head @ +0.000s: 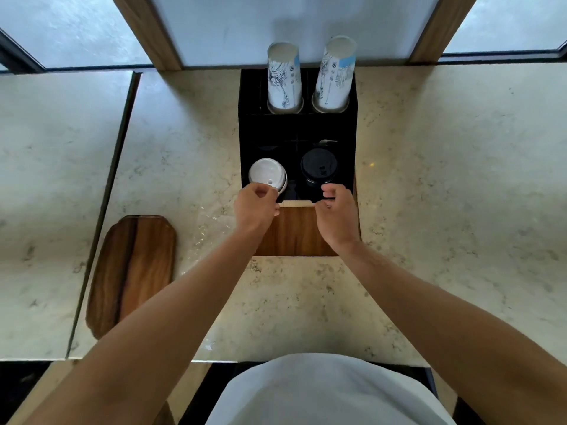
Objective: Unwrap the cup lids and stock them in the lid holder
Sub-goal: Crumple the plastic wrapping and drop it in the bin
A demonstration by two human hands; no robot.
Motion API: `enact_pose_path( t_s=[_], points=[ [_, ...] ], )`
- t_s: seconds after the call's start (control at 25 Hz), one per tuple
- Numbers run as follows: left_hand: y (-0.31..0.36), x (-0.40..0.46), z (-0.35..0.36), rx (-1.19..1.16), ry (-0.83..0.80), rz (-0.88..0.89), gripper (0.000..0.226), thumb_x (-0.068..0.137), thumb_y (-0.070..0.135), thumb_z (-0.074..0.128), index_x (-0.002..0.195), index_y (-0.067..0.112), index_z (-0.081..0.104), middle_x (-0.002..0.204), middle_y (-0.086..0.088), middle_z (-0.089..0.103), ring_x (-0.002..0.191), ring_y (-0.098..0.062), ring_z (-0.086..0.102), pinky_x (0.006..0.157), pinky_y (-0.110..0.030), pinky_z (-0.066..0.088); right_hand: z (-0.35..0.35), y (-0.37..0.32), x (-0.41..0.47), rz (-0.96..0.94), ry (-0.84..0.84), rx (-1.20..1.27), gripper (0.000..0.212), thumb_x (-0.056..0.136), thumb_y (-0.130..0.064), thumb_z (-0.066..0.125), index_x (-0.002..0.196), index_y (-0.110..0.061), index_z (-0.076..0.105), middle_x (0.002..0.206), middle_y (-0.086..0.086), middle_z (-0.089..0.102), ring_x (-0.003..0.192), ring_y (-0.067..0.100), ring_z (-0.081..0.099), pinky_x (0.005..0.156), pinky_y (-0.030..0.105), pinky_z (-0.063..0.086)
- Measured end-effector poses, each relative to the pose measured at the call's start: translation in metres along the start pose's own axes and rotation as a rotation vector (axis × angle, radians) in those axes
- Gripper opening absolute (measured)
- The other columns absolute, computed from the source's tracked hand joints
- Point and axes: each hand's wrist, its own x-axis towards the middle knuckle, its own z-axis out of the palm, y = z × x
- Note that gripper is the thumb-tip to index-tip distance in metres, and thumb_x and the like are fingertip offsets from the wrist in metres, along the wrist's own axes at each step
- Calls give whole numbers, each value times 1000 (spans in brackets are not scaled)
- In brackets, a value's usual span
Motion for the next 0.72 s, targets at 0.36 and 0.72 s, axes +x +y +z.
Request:
enact_pose_path(
  t_s=[0.36,0.72],
  points=[
    [-61,-17,-97,0,137,-125,14,96,15,64,108,10,69,90,-4,73,72,-21,74,72,-44,65,77,-1,-53,-49,-322,-170,20,94,-11,58,110,-17,68,107,-5,66,99,10,62,77,14,43],
    [-140,-39,-165,276,180,-173,35,89,15,63,123,9,70,116,-6,73,106,-22,66,89,-31,50,145,11,-92,170,-431,-194,19,84,-29,65,92,-12,71,89,12,78,87,27,75,84,48,61]
  ],
)
